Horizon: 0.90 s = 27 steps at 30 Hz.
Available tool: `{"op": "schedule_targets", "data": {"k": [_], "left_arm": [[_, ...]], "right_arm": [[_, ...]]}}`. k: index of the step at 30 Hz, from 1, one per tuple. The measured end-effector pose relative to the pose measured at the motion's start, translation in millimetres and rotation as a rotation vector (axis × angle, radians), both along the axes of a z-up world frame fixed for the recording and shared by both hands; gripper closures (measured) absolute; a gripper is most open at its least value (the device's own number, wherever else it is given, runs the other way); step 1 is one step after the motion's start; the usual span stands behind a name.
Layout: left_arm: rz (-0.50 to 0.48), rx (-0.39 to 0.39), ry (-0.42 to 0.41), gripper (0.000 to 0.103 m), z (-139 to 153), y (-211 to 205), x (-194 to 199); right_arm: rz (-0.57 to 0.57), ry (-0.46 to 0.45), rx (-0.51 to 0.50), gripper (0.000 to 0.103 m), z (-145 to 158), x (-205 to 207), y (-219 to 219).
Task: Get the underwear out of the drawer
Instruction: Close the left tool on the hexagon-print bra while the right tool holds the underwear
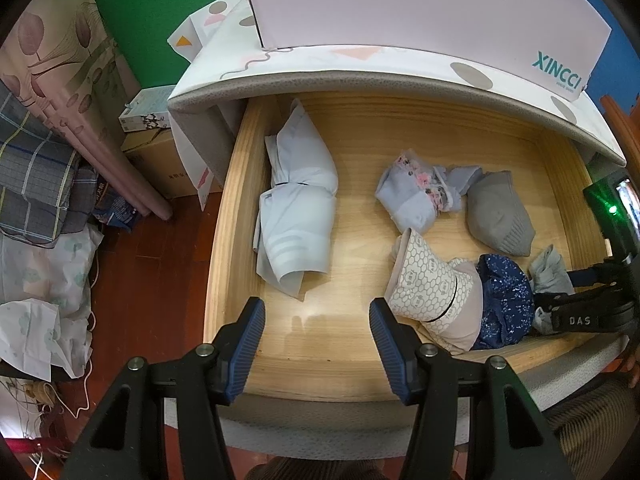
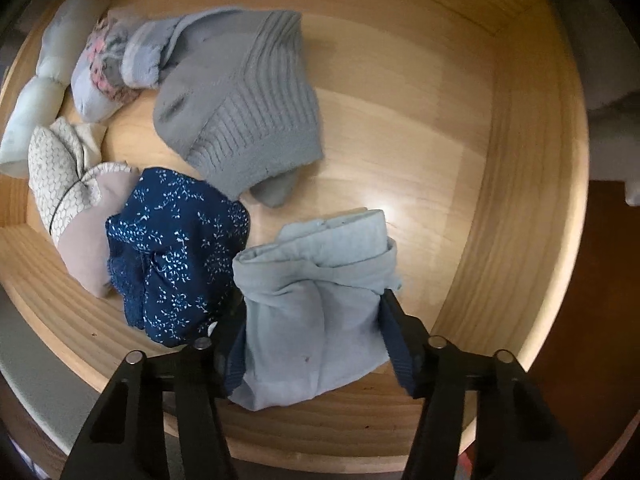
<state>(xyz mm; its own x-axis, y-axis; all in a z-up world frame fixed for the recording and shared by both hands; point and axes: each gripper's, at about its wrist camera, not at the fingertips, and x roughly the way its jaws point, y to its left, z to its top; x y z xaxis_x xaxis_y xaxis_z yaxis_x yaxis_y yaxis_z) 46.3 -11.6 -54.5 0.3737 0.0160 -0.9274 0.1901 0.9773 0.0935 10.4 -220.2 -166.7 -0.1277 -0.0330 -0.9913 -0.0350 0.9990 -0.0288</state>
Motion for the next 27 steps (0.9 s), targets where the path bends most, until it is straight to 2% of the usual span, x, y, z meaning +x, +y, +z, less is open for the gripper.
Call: {"op": "schedule_targets", "data": {"k": [8, 13, 17, 20, 25, 27], "left_arm": [[0.003, 0.0, 0.01, 0.047, -0.7, 1.1, 0.5], [0.0, -0.002, 0.048, 0.047, -6.2, 0.2, 3.4], [-0.053, 0.018, 0.105, 0.047, -15.1, -9.2, 5.1], [-0.094, 0.026, 0.093, 0.047, -12.8, -21.2, 3.4], [-0.12, -0.004, 0.108, 0.047, -8.5, -46.2, 6.9], [-0.127, 0.003, 0.113, 0.042, -9.2, -58.0, 10.1]], "right_arm": [[-0.149, -0.058, 0.083, 0.058, 22.8, -18.1, -33.5], [-0.146, -0.086, 0.078, 0.06, 31.9, -29.3, -35.4], [-0.159, -0.104, 0.094, 0.06, 39.5, -33.4, -43.9], [-0.184, -0.093, 0.117, 0.06, 40.8, -33.2, -51.2], [-0.203, -0.09, 0.136, 0.06, 30.4, -36.7, -51.5], [-0.203, -0.09, 0.138, 0.06, 33.0, -36.0, -54.3]]}}
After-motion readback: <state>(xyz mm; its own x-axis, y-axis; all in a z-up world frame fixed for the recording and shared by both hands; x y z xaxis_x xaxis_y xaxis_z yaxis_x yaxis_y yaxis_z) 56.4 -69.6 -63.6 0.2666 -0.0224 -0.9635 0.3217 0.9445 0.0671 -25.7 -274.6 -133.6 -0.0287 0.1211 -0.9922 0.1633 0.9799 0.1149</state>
